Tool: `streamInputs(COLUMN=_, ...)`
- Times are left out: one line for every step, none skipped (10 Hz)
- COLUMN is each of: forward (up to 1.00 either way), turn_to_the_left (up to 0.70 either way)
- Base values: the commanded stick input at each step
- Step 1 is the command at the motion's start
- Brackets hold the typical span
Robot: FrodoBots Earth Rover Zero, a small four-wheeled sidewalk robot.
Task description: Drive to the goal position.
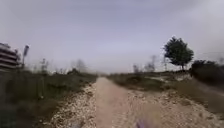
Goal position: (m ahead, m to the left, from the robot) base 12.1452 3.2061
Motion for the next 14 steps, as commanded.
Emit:
streamInputs(forward=0.7, turn_to_the_left=0.0)
streamInputs(forward=0.7, turn_to_the_left=0.0)
streamInputs(forward=0.7, turn_to_the_left=0.0)
streamInputs(forward=0.7, turn_to_the_left=0.0)
streamInputs(forward=0.7, turn_to_the_left=0.0)
streamInputs(forward=0.7, turn_to_the_left=0.0)
streamInputs(forward=0.7, turn_to_the_left=0.0)
streamInputs(forward=0.7, turn_to_the_left=0.0)
streamInputs(forward=0.7, turn_to_the_left=0.0)
streamInputs(forward=0.7, turn_to_the_left=0.0)
streamInputs(forward=0.7, turn_to_the_left=0.0)
streamInputs(forward=0.7, turn_to_the_left=0.0)
streamInputs(forward=0.7, turn_to_the_left=0.0)
streamInputs(forward=0.7, turn_to_the_left=0.0)
